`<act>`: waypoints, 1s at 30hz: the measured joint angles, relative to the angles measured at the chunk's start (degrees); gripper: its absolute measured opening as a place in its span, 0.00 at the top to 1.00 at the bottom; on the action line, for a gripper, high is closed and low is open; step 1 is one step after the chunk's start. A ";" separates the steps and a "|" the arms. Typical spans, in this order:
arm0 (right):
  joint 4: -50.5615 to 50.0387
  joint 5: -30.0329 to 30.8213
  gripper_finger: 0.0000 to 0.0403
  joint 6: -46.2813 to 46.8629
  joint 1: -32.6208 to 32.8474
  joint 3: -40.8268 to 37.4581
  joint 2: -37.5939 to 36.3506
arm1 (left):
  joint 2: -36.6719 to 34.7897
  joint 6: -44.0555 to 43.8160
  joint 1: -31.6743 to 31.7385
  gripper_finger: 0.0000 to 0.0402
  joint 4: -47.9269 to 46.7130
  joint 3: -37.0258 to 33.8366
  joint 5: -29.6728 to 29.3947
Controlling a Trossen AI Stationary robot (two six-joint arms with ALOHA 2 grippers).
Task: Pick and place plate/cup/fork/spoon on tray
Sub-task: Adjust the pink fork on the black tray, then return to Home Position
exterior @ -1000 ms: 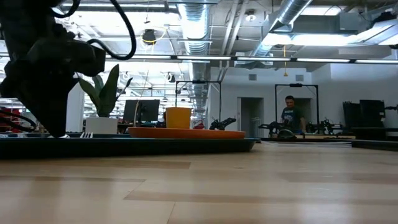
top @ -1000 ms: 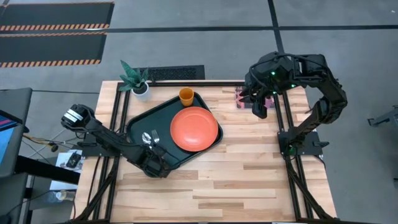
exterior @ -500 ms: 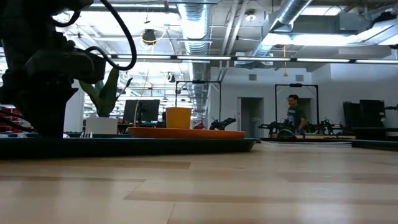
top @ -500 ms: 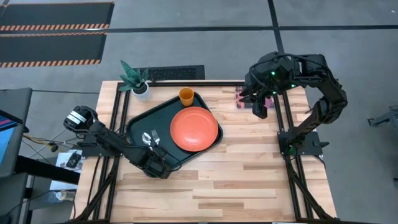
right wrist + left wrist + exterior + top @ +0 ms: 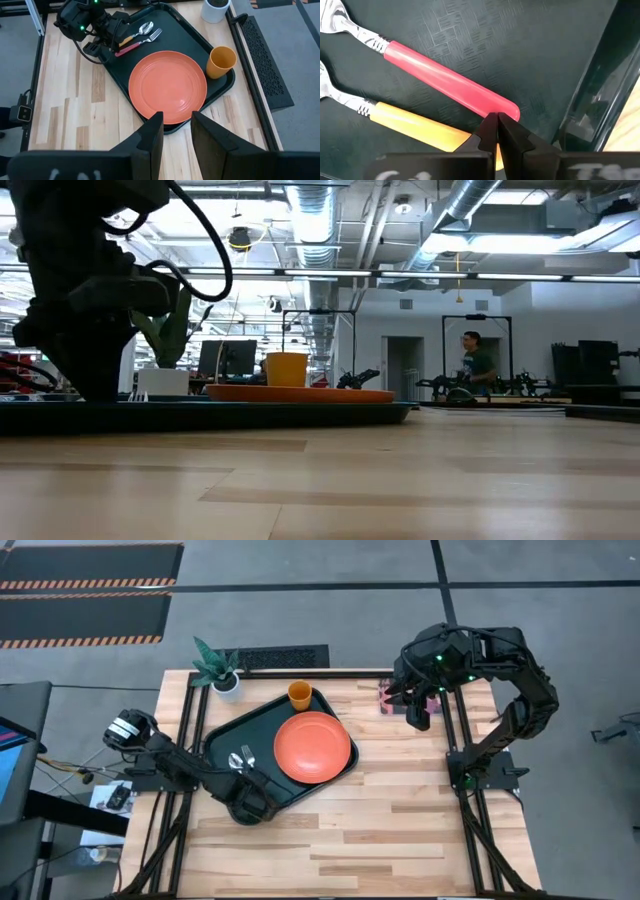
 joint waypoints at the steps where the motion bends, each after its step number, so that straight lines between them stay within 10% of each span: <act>1: 0.01 0.00 0.70 0.01 0.00 0.00 -0.01 | 0.00 0.21 0.17 1.00 0.00 0.00 0.02; 30: 0.02 -0.60 0.70 -1.67 -0.01 0.00 0.00 | -7.01 -2.86 0.29 1.00 -5.41 7.74 -5.09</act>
